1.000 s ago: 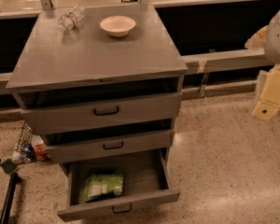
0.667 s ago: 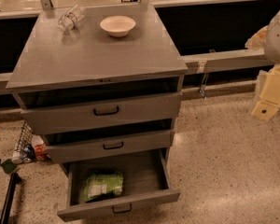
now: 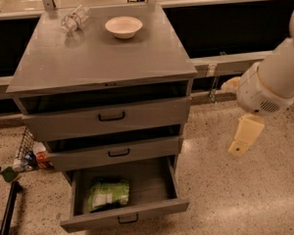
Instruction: Pick green rice chip bag from bottom drawer and place on counter
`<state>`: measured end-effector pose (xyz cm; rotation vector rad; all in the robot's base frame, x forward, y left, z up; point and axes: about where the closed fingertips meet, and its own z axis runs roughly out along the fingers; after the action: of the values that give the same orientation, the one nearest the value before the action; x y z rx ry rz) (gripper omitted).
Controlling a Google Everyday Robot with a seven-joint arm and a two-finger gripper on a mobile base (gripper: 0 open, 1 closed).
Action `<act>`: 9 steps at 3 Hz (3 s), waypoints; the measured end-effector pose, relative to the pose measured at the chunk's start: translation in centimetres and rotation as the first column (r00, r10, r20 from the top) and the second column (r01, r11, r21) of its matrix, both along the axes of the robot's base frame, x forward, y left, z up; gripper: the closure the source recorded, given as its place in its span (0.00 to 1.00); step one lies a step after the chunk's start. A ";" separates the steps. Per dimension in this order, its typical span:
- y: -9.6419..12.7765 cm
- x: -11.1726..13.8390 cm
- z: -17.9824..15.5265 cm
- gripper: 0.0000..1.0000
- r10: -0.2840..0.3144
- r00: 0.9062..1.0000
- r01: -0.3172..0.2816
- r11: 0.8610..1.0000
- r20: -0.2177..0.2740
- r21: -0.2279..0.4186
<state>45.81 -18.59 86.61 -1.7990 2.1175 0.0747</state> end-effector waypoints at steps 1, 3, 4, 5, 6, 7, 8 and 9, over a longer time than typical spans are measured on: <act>3.6 2.0 -6.7 0.00 0.103 0.995 -0.102 0.989 0.003 0.108; 8.6 4.8 -13.6 0.00 0.177 0.984 -0.174 0.972 -0.001 0.157; 9.8 4.8 -14.9 0.00 0.171 0.985 -0.164 0.967 -0.022 0.196; 13.3 8.5 -21.7 0.00 0.141 0.989 -0.124 0.944 -0.033 0.307; 18.3 12.7 -31.5 0.00 0.167 0.984 -0.133 0.916 -0.058 0.379; 20.4 13.3 -36.4 0.00 0.219 0.970 -0.166 0.911 -0.103 0.377; 20.5 11.3 -41.3 0.00 0.207 0.961 -0.124 0.916 -0.185 0.381; 20.8 11.1 -41.6 0.00 0.200 0.962 -0.116 0.915 -0.185 0.386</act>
Offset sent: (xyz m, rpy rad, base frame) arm 0.0805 0.1414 -0.2130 0.1790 0.0708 0.2005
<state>56.92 2.17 45.03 -1.7875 1.9230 0.7030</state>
